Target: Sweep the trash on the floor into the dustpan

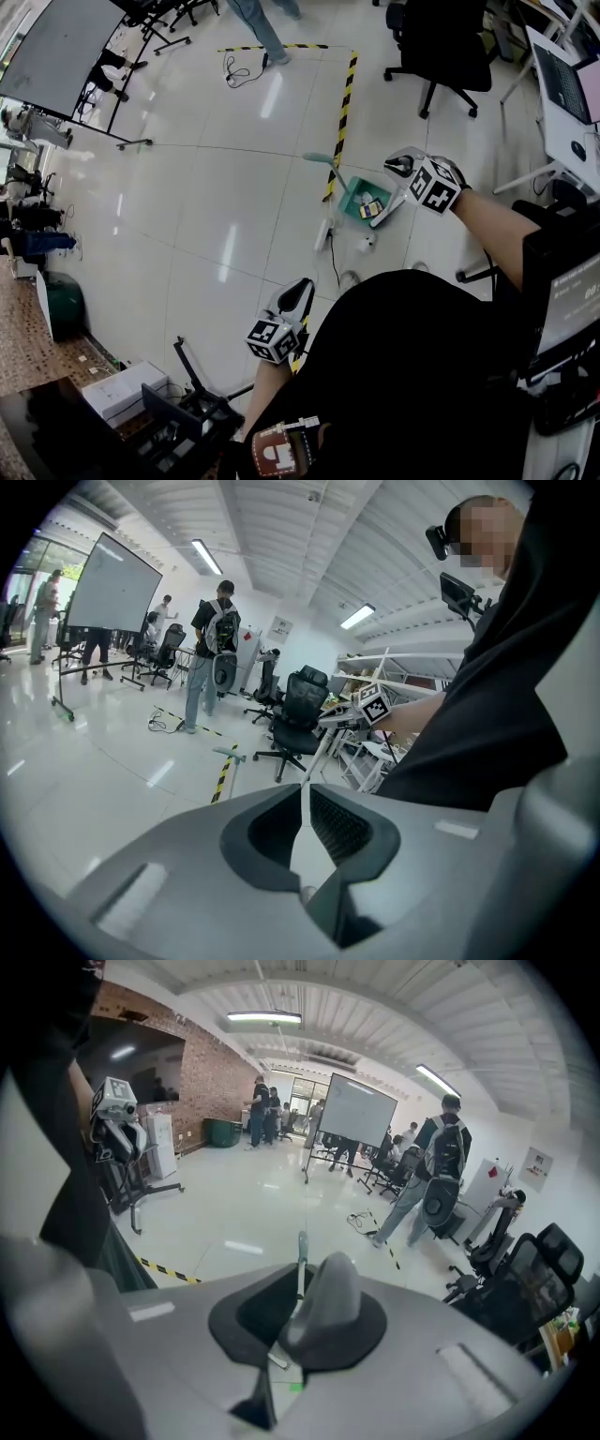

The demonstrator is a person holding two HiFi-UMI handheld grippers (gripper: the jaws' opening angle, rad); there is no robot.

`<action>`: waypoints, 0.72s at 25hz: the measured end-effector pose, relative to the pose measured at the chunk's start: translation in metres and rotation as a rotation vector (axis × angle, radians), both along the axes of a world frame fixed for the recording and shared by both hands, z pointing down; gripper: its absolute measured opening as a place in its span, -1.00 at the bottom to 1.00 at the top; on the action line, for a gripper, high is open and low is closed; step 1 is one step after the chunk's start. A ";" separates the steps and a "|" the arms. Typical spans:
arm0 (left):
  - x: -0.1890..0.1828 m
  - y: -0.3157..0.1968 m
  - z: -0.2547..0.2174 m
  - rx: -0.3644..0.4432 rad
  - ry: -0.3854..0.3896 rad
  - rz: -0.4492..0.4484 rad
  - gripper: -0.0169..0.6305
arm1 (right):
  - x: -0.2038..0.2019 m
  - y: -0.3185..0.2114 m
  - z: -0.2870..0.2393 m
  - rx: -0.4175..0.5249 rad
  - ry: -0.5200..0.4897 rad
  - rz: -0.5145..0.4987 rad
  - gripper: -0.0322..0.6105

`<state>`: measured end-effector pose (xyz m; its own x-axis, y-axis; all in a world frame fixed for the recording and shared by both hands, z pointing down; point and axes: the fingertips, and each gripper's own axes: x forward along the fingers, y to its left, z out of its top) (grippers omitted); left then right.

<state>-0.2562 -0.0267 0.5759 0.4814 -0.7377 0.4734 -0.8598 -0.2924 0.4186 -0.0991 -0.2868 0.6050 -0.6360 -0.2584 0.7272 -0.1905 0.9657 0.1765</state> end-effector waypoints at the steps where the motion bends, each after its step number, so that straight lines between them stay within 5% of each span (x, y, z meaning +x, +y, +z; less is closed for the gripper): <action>1: 0.001 -0.001 0.000 0.001 0.000 0.001 -0.85 | 0.002 0.001 0.001 -0.001 0.003 0.000 -0.85; 18: 0.022 -0.014 0.006 0.006 0.022 0.066 -0.85 | 0.090 0.020 0.010 -0.061 0.090 0.095 -0.85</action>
